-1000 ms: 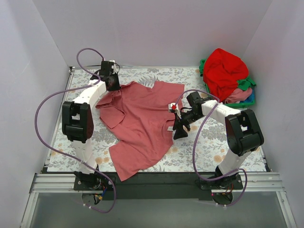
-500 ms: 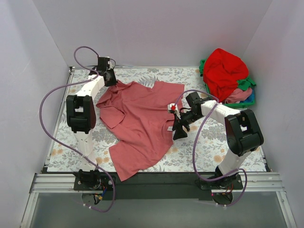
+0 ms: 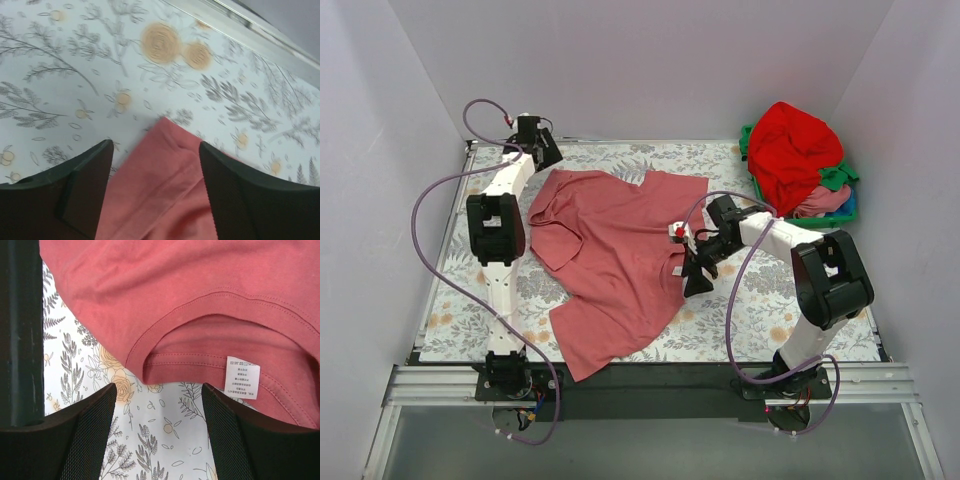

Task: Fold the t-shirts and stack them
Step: Flatten the tshirt out

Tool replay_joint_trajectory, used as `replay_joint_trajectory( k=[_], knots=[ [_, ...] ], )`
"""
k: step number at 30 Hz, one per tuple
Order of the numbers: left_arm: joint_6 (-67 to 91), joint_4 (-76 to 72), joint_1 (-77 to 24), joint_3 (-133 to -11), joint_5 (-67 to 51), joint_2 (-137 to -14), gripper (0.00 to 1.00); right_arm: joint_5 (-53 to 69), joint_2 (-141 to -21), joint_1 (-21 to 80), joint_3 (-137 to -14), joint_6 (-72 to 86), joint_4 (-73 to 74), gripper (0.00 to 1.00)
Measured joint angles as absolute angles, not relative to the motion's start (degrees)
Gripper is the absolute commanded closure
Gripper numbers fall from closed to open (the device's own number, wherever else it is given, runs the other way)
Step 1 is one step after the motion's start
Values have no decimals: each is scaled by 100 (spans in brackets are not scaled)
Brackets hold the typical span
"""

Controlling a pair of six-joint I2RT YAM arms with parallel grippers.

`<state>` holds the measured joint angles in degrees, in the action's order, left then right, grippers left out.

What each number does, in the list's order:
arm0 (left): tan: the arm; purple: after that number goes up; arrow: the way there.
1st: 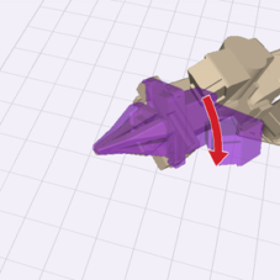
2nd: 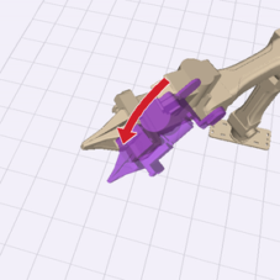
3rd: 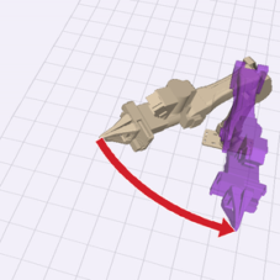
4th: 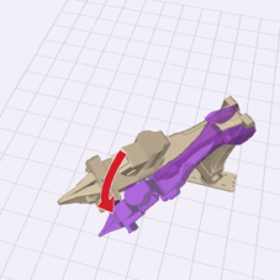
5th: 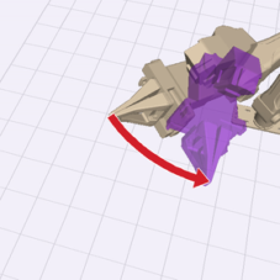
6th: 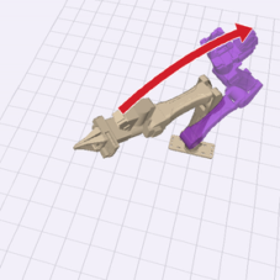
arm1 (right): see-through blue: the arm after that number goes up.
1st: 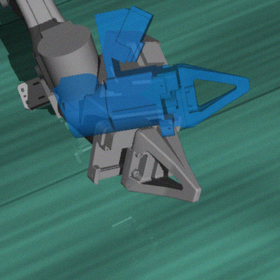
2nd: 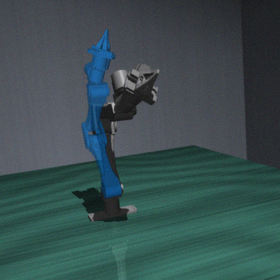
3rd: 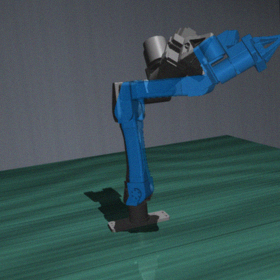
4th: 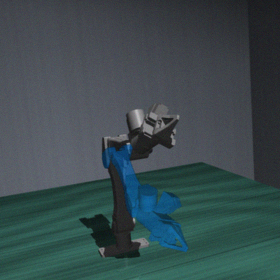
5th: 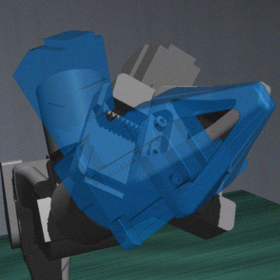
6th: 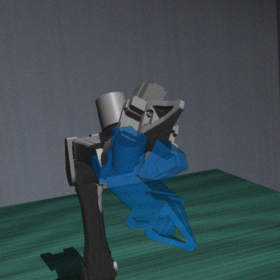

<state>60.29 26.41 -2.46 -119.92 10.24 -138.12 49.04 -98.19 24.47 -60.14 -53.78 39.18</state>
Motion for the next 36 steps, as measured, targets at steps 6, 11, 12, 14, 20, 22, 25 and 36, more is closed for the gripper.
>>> replay_joint_trajectory(
  k=[6,11,12,14,20,22,25,36],
  knots=[
    [6726,2703,447,-11865,1037,-13712,20,4580,-9819,3011,-6010,-5463,3898,25],
    [6862,2689,709,-9926,515,-12005,21,4187,-9743,4158,-6010,-5500,3791,24],
    [6862,2445,690,-9330,276,-11448,21,4077,-9706,4436,-6014,-5483,3745,24],
    [6864,2292,607,-8272,-180,-10307,22,3868,-9666,4967,-6051,-5437,3673,24],
    [6783,1949,427,-6219,-873,-7780,23,3039,-9771,6108,-6394,-5019,3286,24],
    [6737,1966,440,-5760,-886,-7352,23,2799,-9887,6368,-6539,-4895,3122,24],
    [6689,2058,456,-5201,-884,-6980,23,2519,-10092,6711,-6646,-4737,2934,28],
    [6582,2215,464,-4783,-875,-6359,24,1876,-10543,7133,-6772,-4381,2740,90]
  ],
)
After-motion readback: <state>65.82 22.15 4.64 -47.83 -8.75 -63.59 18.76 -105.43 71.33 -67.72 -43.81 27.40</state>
